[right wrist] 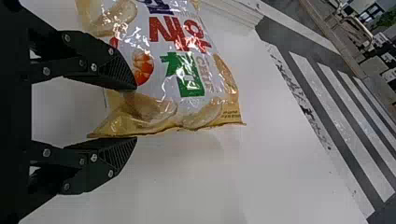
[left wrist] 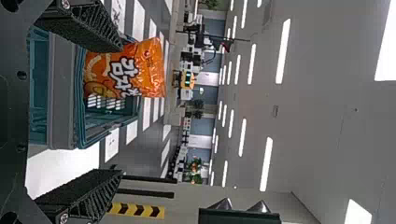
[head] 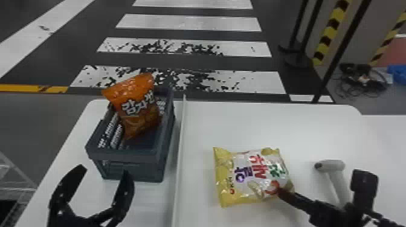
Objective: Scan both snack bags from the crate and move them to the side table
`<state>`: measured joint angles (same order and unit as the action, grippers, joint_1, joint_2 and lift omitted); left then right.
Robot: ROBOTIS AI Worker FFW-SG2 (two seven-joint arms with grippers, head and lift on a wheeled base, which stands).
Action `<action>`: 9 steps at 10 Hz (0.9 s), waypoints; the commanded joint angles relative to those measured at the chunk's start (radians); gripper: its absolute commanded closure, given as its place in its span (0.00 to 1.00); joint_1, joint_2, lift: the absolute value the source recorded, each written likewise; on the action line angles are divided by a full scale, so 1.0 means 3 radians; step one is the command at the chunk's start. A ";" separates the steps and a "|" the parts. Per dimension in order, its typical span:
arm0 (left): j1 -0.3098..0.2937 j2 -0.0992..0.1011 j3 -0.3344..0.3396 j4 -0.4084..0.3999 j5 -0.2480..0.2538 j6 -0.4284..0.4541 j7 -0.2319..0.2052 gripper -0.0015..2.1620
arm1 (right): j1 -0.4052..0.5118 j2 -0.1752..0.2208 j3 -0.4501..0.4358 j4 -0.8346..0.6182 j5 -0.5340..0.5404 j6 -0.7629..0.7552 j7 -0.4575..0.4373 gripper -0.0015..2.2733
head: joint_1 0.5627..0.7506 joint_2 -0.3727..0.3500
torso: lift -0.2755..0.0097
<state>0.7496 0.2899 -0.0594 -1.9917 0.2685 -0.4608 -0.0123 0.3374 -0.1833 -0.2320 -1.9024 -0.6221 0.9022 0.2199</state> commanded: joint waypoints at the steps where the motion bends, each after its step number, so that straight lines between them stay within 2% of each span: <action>1: -0.0014 0.0000 -0.0006 0.0017 0.0005 0.0000 0.0000 0.04 | -0.0005 0.0008 -0.0004 -0.0004 0.0049 -0.0044 -0.0002 0.99 | 0.70 0.50 | 0.62; 5: -0.0024 0.0005 -0.0042 0.0038 0.0005 0.0000 0.0000 0.04 | 0.0036 0.0008 -0.0111 -0.0209 0.0049 -0.0208 0.0003 0.99 | 0.70 0.47 | 0.62; 7: -0.0029 0.0010 -0.0047 0.0027 0.0005 0.0000 -0.0005 0.04 | 0.0082 -0.0013 -0.0208 -0.0557 0.0131 -0.0218 -0.0155 0.99 | 0.70 0.44 | 0.62; 9: -0.0039 0.0021 -0.0058 0.0022 0.0005 0.0000 -0.0020 0.04 | 0.0184 -0.0043 -0.0203 -0.0971 0.0361 -0.0218 -0.0298 0.99 | 0.70 0.39 | 0.62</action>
<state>0.7395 0.2948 -0.0757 -1.9847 0.2700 -0.4608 -0.0186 0.3839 -0.1939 -0.2927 -2.1625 -0.5282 0.8382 0.1288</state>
